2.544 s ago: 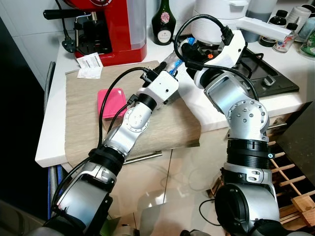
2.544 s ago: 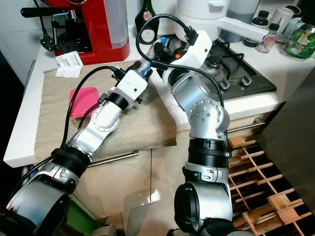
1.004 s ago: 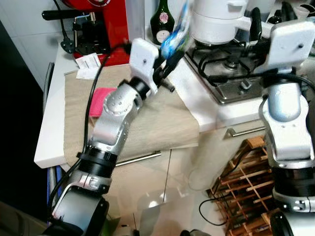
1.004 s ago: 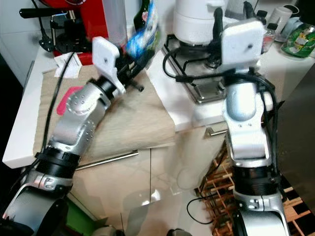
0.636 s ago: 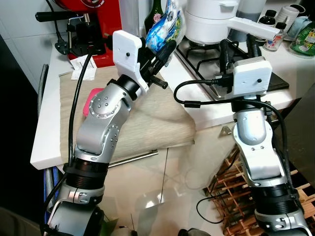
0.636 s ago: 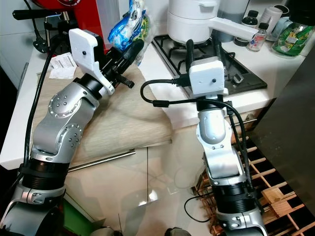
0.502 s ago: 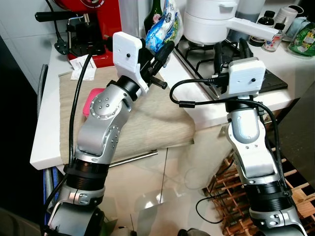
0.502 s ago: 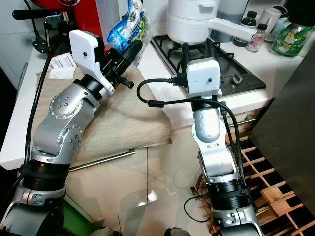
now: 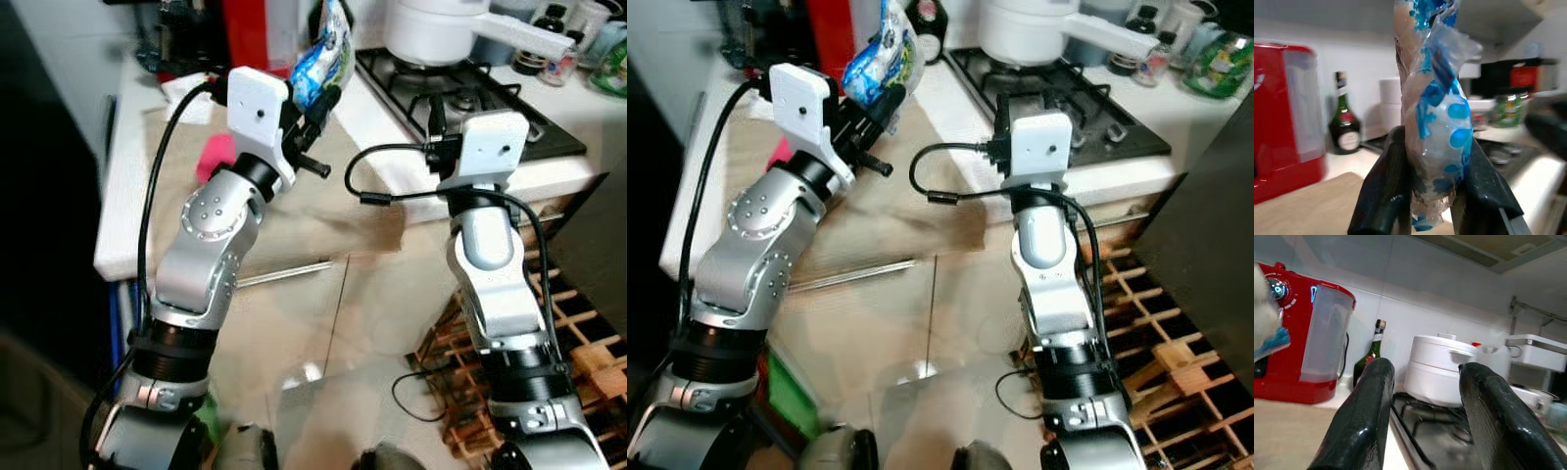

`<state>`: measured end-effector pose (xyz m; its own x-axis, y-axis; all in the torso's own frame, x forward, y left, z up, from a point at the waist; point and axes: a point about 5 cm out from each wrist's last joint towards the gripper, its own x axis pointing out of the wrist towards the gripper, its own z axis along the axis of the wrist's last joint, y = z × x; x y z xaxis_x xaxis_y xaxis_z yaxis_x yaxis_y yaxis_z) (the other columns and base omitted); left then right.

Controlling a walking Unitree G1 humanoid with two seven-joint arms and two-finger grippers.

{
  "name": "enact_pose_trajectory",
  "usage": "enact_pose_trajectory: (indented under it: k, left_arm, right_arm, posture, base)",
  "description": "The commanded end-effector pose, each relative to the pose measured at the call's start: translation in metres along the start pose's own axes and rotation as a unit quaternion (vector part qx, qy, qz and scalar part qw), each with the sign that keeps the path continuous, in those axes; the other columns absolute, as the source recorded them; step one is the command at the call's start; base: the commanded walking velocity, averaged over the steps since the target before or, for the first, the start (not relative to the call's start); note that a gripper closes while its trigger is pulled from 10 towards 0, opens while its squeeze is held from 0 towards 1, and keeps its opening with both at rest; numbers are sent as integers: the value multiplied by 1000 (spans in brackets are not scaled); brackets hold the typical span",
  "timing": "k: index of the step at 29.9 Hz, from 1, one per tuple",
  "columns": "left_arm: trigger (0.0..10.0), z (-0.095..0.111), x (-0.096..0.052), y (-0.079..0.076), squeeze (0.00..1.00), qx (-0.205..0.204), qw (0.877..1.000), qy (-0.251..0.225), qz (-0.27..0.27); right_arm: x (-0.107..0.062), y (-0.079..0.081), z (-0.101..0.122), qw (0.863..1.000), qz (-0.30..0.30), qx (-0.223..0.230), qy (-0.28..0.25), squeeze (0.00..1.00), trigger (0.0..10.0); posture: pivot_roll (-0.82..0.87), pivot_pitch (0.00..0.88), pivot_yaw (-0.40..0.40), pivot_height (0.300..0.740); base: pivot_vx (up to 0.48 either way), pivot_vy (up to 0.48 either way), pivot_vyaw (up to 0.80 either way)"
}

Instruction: Restocking fridge

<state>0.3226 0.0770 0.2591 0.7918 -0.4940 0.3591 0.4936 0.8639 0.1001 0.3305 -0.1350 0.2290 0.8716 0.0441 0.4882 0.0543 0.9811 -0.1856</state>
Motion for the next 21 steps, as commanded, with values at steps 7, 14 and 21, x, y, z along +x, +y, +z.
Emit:
enact_pose_trajectory:
  k: [7, 14, 21]
  left_arm:
    - [10000, 11, 4, -8, 0, 14, 999, -24, -17]
    - [10000, 6, -1, -8, 0, 26, 999, -17, -7]
    - [10000, -32, -42, -1, 0, -33, 997, 50, 47]
  right_arm:
    - [0, -4, -2, 1000, -7, 3, 7, 0, 10000]
    - [1, -6, -4, 1000, -9, 7, 14, 0, 10000]
    - [-12, -5, -21, 998, 4, 9, 54, 0, 10000]
  posture:
    - [-74, 0, 3, 740]
    - [-76, 0, 5, 740]
    - [-84, 0, 5, 740]
  base:
    - [-327, 0, 0]
    - [-305, -110, 0]
    - [-75, -78, 0]
